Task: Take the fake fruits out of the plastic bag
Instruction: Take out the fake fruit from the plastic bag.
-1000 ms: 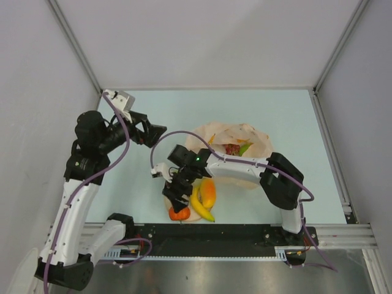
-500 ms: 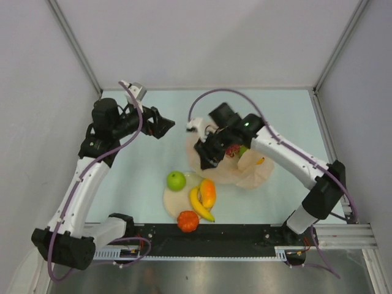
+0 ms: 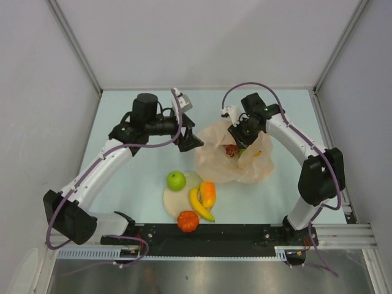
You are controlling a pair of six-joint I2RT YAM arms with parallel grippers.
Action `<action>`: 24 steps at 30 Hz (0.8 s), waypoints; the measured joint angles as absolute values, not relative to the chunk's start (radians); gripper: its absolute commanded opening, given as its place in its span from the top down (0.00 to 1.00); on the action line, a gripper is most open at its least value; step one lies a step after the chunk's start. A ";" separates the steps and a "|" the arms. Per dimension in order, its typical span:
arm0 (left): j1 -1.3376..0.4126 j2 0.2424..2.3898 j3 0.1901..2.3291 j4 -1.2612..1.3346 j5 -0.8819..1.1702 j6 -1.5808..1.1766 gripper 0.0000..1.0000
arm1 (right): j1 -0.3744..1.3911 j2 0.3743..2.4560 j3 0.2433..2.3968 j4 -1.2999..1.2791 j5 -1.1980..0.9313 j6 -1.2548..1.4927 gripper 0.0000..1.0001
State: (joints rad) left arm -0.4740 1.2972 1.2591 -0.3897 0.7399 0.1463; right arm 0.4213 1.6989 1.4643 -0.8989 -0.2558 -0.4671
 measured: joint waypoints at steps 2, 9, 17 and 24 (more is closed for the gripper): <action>-0.503 1.310 1.259 -0.411 0.752 0.185 0.00 | 0.415 1.696 1.456 -0.890 -0.251 -0.473 0.61; -0.649 1.361 1.272 -0.485 0.723 0.311 0.02 | 0.416 1.674 1.413 -0.894 -0.265 -0.480 0.59; -0.818 1.411 1.236 -0.413 0.386 0.396 0.65 | 0.418 1.612 1.311 -0.908 -0.266 -0.514 0.59; -0.815 1.480 1.223 -0.386 0.223 0.448 1.00 | 0.379 1.410 1.044 -0.940 -0.195 -0.672 0.64</action>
State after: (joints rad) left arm -0.8154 1.4796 1.2228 -0.3862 0.2230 0.4480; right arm 0.3794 1.4097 1.0443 -0.9401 -0.1951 -0.6720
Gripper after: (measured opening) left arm 0.009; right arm 0.376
